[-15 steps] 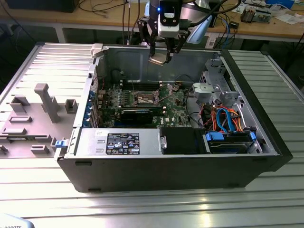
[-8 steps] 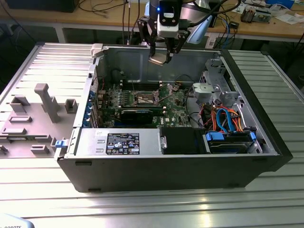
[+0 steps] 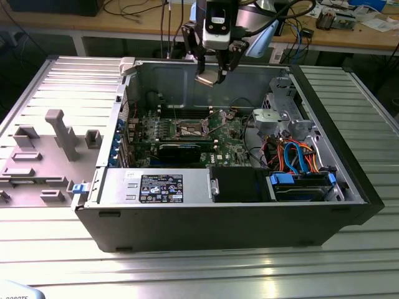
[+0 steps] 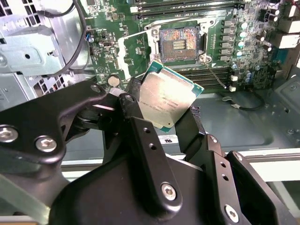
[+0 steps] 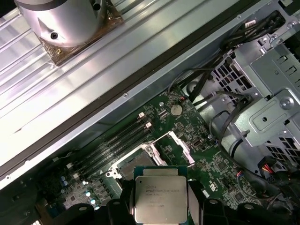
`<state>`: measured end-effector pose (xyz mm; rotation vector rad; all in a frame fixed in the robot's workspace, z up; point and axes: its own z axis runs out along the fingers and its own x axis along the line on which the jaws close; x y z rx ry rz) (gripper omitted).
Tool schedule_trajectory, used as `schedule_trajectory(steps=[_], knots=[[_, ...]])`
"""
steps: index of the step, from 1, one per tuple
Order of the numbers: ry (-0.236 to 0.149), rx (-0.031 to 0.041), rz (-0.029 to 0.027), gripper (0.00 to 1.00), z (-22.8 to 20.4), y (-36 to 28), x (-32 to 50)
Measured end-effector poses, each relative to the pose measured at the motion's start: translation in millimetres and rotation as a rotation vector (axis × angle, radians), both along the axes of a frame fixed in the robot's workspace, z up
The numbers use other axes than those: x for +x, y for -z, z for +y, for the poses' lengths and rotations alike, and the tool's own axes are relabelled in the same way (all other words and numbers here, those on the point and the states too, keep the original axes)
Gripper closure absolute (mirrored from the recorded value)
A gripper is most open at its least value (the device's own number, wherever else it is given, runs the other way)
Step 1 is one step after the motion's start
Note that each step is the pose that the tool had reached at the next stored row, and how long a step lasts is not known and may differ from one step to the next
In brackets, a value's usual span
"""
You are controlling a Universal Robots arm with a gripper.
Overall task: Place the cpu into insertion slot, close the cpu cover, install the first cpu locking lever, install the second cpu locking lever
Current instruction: 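Place the cpu into insertion slot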
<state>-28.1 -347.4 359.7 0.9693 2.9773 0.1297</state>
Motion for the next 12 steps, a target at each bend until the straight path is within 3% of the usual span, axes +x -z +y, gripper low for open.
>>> schedule_trajectory(steps=[12], knots=[[0.053, 0.0000, 0.0000, 0.46, 0.0, 0.3, -0.1]])
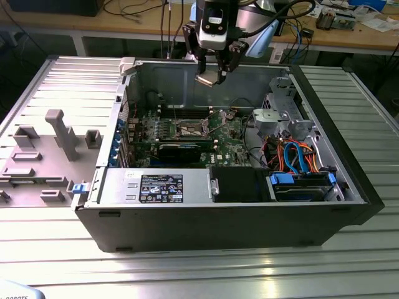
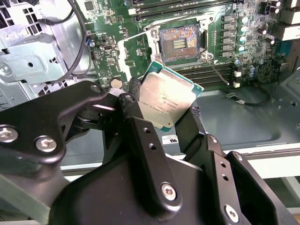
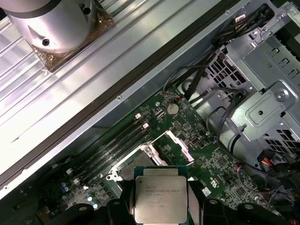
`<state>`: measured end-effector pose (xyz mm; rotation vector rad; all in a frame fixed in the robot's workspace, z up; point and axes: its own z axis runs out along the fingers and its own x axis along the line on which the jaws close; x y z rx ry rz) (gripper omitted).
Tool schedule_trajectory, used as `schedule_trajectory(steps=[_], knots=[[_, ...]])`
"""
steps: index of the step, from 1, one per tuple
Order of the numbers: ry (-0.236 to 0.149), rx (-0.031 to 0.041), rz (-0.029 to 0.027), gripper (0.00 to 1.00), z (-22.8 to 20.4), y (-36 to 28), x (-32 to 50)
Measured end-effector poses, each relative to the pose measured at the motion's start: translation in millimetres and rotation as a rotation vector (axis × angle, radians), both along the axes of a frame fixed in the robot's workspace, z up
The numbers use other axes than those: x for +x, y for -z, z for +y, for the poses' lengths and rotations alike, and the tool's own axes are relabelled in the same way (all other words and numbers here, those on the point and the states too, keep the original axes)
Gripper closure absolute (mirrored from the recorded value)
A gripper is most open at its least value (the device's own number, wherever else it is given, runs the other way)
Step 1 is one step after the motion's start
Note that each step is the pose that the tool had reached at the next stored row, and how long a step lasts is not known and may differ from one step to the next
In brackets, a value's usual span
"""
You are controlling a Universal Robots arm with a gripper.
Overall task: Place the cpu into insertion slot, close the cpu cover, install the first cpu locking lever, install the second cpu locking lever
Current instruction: 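Place the cpu into insertion slot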
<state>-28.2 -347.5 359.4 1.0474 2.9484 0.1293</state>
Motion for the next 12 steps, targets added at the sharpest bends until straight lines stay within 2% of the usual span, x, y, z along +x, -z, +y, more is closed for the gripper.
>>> schedule_trajectory(steps=[8, 12], knots=[[0.025, 0.0000, 0.0000, 0.46, 0.0, 0.5, 0.0], [0.065, 0.0001, -0.0001, 0.46, 0.0, 0.9, 0.0]])
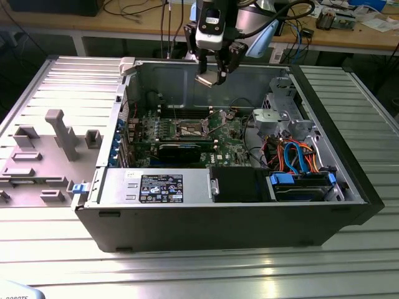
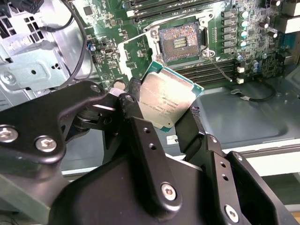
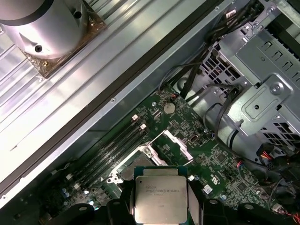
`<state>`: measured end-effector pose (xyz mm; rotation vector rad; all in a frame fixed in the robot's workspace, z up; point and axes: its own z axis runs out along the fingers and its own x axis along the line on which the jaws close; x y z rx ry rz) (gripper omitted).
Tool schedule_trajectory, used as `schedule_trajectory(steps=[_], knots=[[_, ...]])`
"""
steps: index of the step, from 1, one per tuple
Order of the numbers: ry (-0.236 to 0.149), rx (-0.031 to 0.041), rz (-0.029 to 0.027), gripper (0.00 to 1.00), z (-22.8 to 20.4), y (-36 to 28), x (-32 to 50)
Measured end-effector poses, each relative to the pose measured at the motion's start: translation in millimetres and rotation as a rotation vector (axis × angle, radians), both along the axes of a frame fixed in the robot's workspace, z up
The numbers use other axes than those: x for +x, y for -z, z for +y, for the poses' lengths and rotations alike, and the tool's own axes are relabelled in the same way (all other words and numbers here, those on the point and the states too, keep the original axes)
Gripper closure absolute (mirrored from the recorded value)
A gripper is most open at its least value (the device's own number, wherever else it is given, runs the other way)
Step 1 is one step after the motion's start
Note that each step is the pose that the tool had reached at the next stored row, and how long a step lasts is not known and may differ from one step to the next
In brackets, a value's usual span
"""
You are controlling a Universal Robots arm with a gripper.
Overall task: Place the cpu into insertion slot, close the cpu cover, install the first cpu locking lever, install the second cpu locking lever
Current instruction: 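Place the cpu into insertion slot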
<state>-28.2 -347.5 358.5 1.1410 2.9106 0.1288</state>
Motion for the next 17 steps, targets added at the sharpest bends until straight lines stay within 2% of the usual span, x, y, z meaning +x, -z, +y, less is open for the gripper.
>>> schedule_trajectory(steps=[3, 11, 13, 17], knots=[[0.036, 0.0000, 0.0000, 0.46, 0.0, 0.2, 0.0], [0.092, 0.0000, 0.0000, 0.46, 0.0, 0.6, -0.3], [0.128, -0.0001, 0.0001, 0.46, 0.0, 1.5, -0.3], [0.170, -0.0001, 0.0001, 0.46, 0.0, 2.0, -0.9]])
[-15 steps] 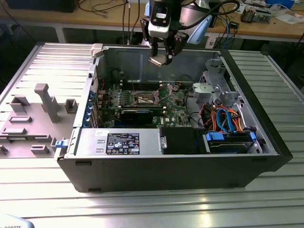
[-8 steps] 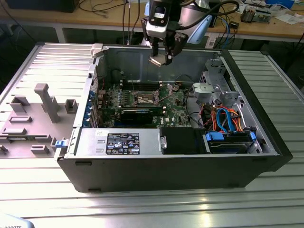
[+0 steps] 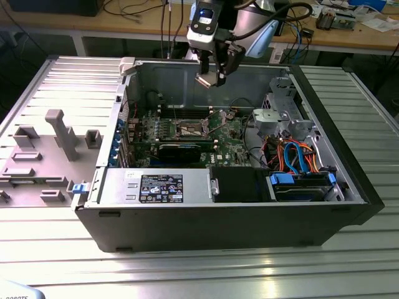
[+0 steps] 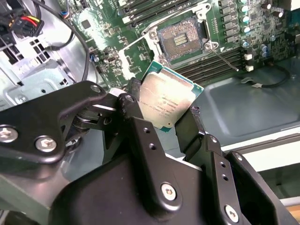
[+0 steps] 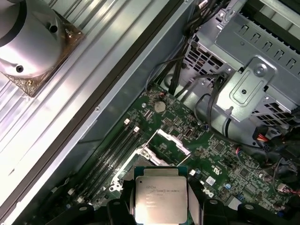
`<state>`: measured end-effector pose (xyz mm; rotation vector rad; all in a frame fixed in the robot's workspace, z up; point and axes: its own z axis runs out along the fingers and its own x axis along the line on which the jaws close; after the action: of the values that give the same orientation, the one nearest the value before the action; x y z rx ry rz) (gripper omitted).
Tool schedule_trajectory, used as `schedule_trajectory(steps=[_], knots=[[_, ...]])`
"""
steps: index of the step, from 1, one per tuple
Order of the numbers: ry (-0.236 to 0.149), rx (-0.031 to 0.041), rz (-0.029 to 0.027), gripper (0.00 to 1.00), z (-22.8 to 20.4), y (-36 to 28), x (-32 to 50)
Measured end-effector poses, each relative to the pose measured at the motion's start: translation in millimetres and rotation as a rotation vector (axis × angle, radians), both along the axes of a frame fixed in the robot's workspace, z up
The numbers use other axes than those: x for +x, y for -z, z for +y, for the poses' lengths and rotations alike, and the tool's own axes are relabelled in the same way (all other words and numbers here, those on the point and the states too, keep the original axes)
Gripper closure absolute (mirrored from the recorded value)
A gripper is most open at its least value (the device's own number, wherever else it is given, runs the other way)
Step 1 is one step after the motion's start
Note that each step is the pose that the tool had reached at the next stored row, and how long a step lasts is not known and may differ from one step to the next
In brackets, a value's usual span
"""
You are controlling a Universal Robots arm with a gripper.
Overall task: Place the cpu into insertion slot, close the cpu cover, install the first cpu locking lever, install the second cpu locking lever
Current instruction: 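Place the cpu into insertion slot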
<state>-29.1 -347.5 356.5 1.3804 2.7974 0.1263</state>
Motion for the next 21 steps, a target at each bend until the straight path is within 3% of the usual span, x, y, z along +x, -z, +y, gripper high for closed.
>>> schedule_trajectory(steps=[17, 21], knots=[[0.027, 0.0000, 0.0000, 0.46, 0.0, 0.1, -3.9], [0.069, 0.0001, 0.0000, 0.46, 0.0, 0.9, -4.1]])
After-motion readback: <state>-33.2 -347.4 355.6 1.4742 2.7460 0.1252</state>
